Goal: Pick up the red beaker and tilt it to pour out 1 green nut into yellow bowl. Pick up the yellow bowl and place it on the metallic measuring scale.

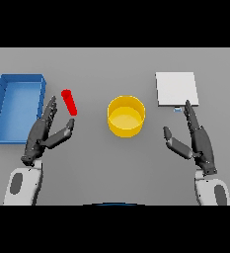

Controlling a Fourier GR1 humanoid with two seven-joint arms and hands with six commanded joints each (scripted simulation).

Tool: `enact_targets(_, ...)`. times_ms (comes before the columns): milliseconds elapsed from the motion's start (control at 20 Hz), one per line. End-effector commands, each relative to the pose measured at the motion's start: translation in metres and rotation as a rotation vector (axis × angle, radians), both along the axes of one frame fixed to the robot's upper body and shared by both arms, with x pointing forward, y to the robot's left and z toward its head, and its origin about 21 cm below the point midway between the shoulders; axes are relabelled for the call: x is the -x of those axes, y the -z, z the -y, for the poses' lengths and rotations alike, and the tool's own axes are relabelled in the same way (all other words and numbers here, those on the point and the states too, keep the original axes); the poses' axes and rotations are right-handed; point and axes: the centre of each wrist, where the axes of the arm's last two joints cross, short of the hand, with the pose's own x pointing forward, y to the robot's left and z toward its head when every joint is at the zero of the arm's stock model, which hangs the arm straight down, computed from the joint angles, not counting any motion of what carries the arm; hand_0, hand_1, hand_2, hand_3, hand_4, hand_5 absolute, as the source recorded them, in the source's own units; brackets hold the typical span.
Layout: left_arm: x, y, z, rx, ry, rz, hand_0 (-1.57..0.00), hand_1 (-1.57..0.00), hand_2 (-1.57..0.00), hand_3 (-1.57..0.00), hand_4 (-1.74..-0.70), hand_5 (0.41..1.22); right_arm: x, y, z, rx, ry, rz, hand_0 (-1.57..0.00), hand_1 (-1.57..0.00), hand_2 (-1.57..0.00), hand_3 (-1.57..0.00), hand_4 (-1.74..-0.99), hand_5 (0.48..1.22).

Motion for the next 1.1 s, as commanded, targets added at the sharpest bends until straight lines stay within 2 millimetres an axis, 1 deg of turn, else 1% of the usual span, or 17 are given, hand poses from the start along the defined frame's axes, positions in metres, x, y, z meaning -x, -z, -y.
enact_targets(0, -0.007, 0.002, 0.001, 0.006, 0.006, -0.003, 0.00, 0.00, 0.00, 0.00, -1.33, 0.713, 0.000, -0.001, 0.000, -0.005, -0.002, 0.010, 0.00, 0.00, 0.00, 0.00, -1.280, 0.679)
enact_targets(50, -0.013, 0.002, 0.003, 0.006, 0.008, 0.002, 0.00, 0.00, 0.00, 0.00, -1.36, 0.724, -0.001, -0.003, -0.005, -0.006, -0.012, 0.020, 0.00, 0.00, 0.00, 0.00, -1.286, 0.676)
enact_targets(150, -0.020, 0.010, 0.006, -0.008, 0.020, -0.008, 0.00, 0.00, 0.00, 0.00, -1.38, 0.738, 0.002, 0.000, -0.001, -0.016, -0.005, 0.012, 0.00, 0.00, 0.00, 0.00, -1.304, 0.678)
enact_targets(250, -0.034, 0.010, 0.005, -0.005, 0.015, -0.017, 0.00, 0.00, 0.00, 0.00, -1.38, 0.739, 0.003, -0.001, -0.002, -0.016, -0.008, 0.008, 0.00, 0.00, 0.00, 0.00, -1.312, 0.681)
enact_targets(300, -0.040, 0.014, 0.001, -0.022, 0.000, -0.037, 0.00, 0.00, 0.00, 0.00, -1.38, 0.738, 0.003, -0.001, -0.004, -0.019, -0.004, 0.005, 0.00, 0.00, 0.00, 0.00, -1.321, 0.683)
enact_targets(350, -0.046, 0.017, 0.004, -0.029, -0.008, -0.050, 0.00, 0.00, 0.00, 0.00, -1.37, 0.733, 0.001, 0.000, -0.003, -0.018, -0.002, 0.001, 0.00, 0.00, 0.00, 0.00, -1.329, 0.685)
enact_targets(450, -0.051, 0.026, 0.008, -0.016, -0.007, -0.057, 0.00, 0.00, 0.00, 0.00, -1.35, 0.720, 0.000, -0.001, -0.002, -0.026, 0.007, -0.004, 0.00, 0.00, 0.00, 0.00, -1.337, 0.687)
enact_targets(500, -0.058, 0.028, 0.006, -0.017, -0.014, -0.071, 0.00, 0.00, 0.00, 0.00, -1.35, 0.718, 0.000, -0.003, -0.001, -0.029, 0.011, 0.001, 0.00, 0.00, 0.00, 0.00, -1.339, 0.688)
enact_targets(550, -0.063, 0.030, 0.009, -0.008, -0.010, -0.067, 0.00, 0.00, 0.00, 0.00, -1.34, 0.717, 0.002, -0.003, -0.001, -0.029, 0.009, -0.001, 0.00, 0.00, 0.00, 0.00, -1.341, 0.689)
enact_targets(800, -0.086, 0.025, 0.009, -0.018, -0.003, -0.059, 0.00, 0.00, 0.00, 0.00, -1.32, 0.711, -0.001, -0.005, -0.001, -0.032, 0.004, -0.001, 0.00, 0.00, 0.00, 0.00, -1.333, 0.687)
enact_targets(850, -0.089, 0.025, 0.007, -0.021, 0.003, -0.059, 0.00, 0.00, 0.00, 0.00, -1.32, 0.706, 0.001, -0.001, 0.000, -0.029, 0.008, -0.005, 0.00, 0.00, 0.00, 0.00, -1.331, 0.687)
enact_targets(900, -0.093, 0.023, 0.013, -0.018, 0.009, -0.062, 0.00, 0.00, 0.00, 0.00, -1.31, 0.704, -0.001, -0.002, -0.001, -0.033, 0.007, -0.011, 0.00, 0.00, 0.00, 0.00, -1.332, 0.685)
enact_targets(950, -0.098, 0.021, 0.012, -0.022, 0.010, -0.065, 0.00, 0.00, 0.00, 0.00, -1.31, 0.703, -0.001, 0.001, -0.004, -0.041, 0.007, -0.018, 0.00, 0.00, 0.00, 0.00, -1.329, 0.684)
enact_targets(1000, -0.099, 0.024, 0.015, -0.026, 0.016, -0.062, 0.00, 0.00, 0.00, 0.00, -1.31, 0.706, -0.004, -0.003, -0.005, -0.039, 0.010, -0.007, 0.00, 0.00, 0.00, 0.00, -1.324, 0.683)
enact_targets(1050, -0.099, 0.027, 0.017, -0.021, 0.019, -0.060, 0.00, 0.00, 0.00, 0.00, -1.32, 0.708, -0.003, -0.004, -0.001, -0.037, 0.011, 0.001, 0.00, 0.00, 0.00, 0.00, -1.320, 0.683)
